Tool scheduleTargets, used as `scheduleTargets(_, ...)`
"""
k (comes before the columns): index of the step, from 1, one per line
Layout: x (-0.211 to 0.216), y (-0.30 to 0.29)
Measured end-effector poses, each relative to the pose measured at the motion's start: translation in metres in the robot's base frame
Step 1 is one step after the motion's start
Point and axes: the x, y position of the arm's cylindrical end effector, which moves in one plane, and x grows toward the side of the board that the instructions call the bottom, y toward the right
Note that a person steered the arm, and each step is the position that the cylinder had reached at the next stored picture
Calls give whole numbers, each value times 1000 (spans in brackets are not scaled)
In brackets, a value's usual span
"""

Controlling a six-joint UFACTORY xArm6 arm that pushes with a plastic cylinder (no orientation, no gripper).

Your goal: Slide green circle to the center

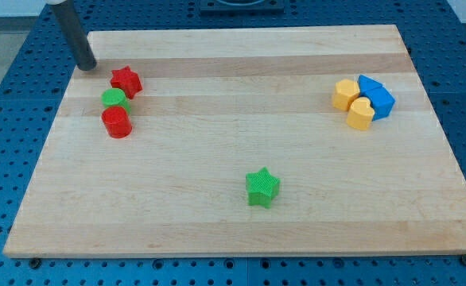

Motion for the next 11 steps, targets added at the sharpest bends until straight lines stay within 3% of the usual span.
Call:
scheduleTargets(4, 88, 6)
scheduleTargets(9, 90, 180)
scheduleTargets(11, 90, 219)
